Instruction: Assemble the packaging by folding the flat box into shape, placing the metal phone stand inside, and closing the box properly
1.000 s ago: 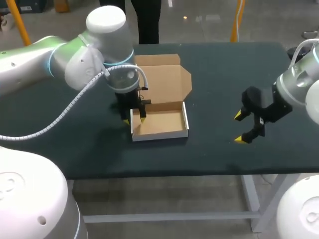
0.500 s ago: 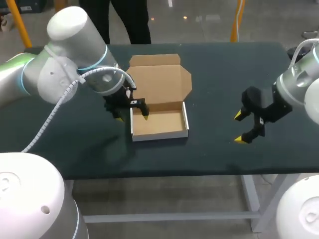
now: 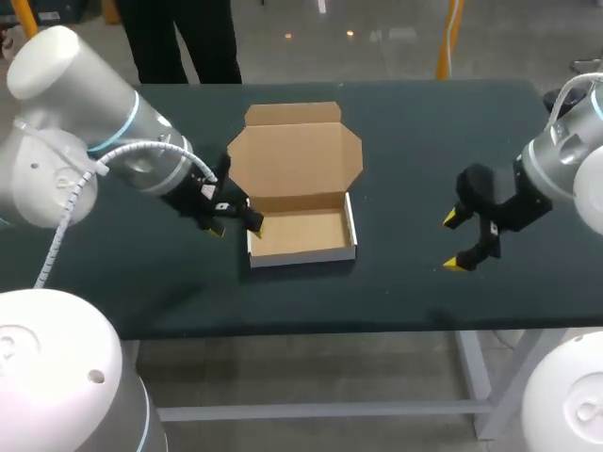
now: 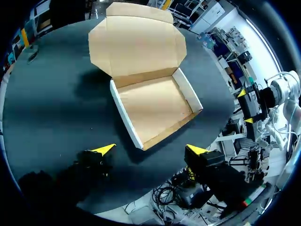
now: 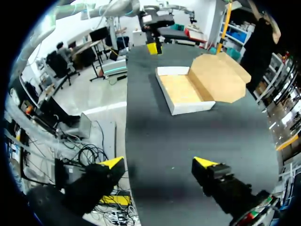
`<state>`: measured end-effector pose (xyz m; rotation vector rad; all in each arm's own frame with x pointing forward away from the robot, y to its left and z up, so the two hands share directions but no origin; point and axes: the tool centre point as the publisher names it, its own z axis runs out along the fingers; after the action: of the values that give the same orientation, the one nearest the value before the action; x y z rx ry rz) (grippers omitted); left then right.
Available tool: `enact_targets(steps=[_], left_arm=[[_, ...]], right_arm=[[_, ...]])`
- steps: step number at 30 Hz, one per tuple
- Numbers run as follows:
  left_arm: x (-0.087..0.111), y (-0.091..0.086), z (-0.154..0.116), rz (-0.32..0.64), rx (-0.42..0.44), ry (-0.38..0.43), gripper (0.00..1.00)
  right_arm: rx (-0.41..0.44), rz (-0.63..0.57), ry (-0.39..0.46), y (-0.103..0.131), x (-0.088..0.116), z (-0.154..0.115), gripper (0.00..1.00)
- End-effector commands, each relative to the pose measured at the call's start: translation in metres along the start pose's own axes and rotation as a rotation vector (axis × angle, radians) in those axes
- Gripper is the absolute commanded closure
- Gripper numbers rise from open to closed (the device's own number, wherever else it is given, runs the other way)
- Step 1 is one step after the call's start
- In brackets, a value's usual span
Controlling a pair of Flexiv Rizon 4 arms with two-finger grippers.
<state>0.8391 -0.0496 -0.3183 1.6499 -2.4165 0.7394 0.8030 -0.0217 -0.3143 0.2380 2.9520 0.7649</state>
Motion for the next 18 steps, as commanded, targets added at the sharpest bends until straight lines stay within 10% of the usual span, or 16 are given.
enact_targets(steps=[1, 18], left_arm=[[-0.003, 0.015, -0.014, 0.011, 0.057, -0.011, 0.0], [-0.018, 0.043, -0.06, -0.045, 0.023, 0.005, 0.0]], right_arm=[[-0.003, -0.002, 0.003, 0.0, 0.001, -0.002, 0.0], [0.001, 0.116, 0.009, -0.005, -0.006, -0.014, 0.0]])
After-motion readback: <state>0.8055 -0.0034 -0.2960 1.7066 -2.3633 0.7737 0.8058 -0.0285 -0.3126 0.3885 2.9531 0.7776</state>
